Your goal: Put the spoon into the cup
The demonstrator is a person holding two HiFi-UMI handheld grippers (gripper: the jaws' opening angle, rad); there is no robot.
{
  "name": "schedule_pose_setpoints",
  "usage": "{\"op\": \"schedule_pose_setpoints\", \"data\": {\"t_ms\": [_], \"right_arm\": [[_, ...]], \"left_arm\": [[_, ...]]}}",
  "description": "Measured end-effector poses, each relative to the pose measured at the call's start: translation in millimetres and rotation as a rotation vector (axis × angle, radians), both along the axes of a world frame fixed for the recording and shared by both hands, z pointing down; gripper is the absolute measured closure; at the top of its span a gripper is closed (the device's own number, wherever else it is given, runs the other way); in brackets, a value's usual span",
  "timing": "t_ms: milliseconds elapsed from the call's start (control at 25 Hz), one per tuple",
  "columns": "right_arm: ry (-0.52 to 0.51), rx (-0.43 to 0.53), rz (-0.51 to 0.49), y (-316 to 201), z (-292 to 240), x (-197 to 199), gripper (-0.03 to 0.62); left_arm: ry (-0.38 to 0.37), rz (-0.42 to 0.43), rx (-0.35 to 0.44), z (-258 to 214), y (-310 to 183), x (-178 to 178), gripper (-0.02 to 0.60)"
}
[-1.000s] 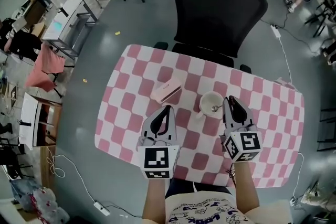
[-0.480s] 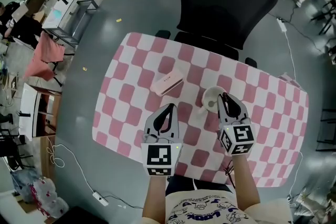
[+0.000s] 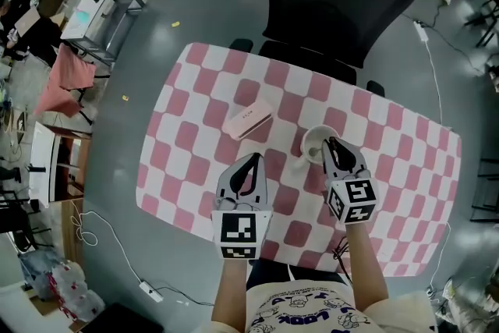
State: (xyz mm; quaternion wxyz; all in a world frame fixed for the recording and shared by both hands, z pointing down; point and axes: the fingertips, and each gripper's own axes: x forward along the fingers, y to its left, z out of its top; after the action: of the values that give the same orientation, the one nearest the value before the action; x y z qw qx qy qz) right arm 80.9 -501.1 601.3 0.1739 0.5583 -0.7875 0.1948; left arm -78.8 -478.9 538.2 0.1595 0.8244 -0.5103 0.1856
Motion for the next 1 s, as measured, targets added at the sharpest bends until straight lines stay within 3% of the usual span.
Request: {"op": "schedule_pose_setpoints", "data": {"t_ms": [440,720,800,1000], "right_arm": [[0.114,-0.017,0.015,-4.1,17.3,13.5,0.519],[0.137,-0.021,0.056,-4.0,22.7,24.0,0.469],[0.135,-0.014,0.07,-4.0,20.3,24.9,0.411],[0.13,0.002,0.108,-1.3,10.9,33.3,0.394]], "left_arm": [[-0.004,-0.006,-0.001,3.1,-4.8,-0.7,0.569],[-0.007,-0.014,-0.005,4.7,-5.0,-0.4,0.569],[-0.006,-0.015,-0.004,3.8,-4.2,-0.6,0.569],[-0.005,-0.017,0.008,-3.7,-0.4,0.2,0.569]]}}
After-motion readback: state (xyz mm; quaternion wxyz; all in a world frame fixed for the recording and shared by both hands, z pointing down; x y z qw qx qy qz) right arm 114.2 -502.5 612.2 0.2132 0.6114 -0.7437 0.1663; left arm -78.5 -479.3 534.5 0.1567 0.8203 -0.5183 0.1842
